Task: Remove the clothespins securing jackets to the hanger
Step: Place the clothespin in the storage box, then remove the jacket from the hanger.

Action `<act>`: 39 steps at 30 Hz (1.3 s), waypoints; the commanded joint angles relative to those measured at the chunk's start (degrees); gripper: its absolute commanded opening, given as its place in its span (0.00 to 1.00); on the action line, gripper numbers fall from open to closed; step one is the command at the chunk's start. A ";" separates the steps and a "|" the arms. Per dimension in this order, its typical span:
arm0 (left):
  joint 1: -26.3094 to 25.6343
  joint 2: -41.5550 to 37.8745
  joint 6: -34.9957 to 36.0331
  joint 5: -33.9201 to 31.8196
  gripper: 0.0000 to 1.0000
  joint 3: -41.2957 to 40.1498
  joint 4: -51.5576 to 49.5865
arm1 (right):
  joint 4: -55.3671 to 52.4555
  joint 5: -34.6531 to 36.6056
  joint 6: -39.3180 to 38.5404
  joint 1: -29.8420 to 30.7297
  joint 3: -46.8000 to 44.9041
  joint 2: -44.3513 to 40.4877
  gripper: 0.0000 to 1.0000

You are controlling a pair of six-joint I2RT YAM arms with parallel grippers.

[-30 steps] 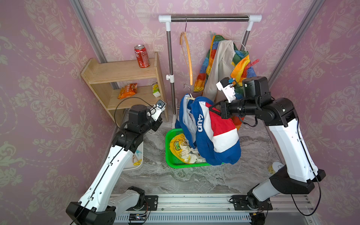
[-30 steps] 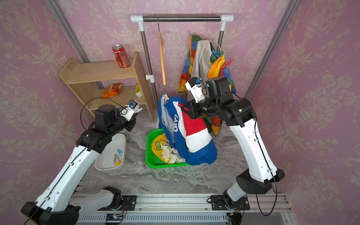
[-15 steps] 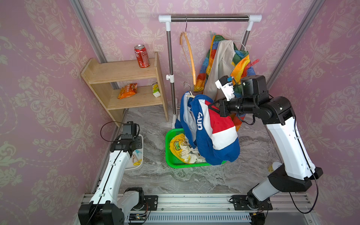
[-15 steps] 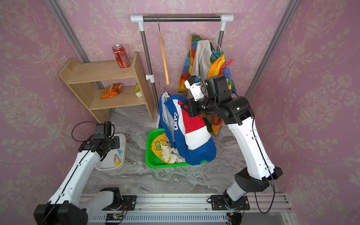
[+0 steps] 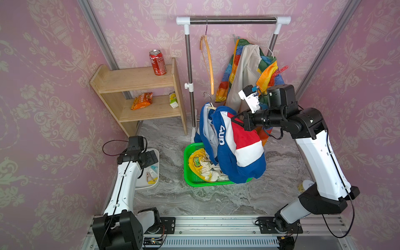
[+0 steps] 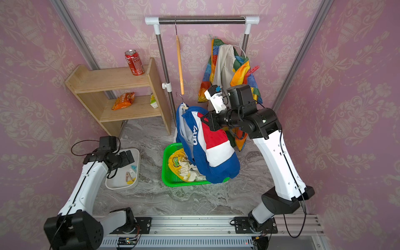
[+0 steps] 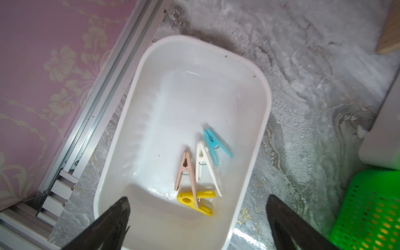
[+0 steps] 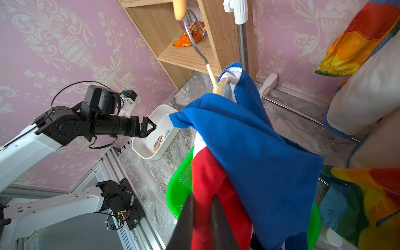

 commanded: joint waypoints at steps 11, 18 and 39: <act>-23.32 -6.82 -12.52 21.80 0.99 13.85 26.24 | 4.08 -4.06 1.32 -0.36 6.58 -0.23 0.05; -36.51 4.83 -5.63 18.45 0.99 19.53 32.27 | 2.64 -8.29 2.13 -0.62 8.77 -0.86 0.03; -40.29 14.45 4.35 0.83 0.00 25.76 31.00 | -0.26 -6.90 2.18 -0.86 12.53 -3.49 0.00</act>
